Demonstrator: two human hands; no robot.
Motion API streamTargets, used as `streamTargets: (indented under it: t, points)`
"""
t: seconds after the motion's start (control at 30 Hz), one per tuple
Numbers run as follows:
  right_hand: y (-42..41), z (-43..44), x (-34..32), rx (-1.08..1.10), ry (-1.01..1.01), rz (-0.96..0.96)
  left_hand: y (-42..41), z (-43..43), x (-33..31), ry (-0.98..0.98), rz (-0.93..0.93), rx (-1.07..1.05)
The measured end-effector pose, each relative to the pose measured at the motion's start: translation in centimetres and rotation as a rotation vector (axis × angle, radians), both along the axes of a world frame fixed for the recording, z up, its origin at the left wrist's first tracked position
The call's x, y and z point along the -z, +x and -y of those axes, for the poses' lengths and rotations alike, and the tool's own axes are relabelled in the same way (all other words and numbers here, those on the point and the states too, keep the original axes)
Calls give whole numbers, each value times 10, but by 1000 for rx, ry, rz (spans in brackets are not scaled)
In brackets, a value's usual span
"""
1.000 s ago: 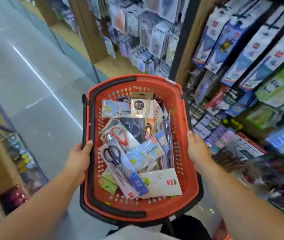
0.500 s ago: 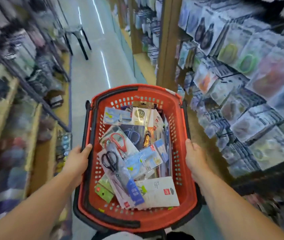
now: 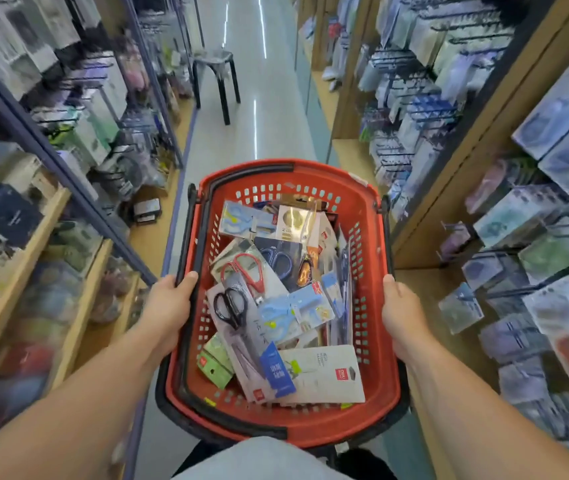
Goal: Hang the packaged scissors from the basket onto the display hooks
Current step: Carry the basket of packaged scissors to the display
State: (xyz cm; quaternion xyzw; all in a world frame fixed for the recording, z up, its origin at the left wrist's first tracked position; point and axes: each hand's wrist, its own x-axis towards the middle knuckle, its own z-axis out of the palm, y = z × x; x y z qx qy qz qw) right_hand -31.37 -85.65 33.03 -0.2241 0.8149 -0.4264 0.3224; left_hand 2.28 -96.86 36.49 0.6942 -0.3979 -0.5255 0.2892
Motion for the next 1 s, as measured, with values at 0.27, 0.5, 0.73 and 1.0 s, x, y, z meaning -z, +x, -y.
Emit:
streamTargets:
  t: [0.27, 0.5, 0.73, 1.0]
  points:
    - [-32, 220, -17, -81, 8, 1, -26, 212, -16, -27, -6, -24]
    - [-122, 443, 40, -170, 10, 21, -94, 398, 4, -50, 12, -103]
    - [-179, 642, -8, -254, 42, 3, -152, 563, -9, -32, 10, -214]
    - [-197, 869, -4, -280, 33, -27, -174, 794, 17, -63, 19, -201]
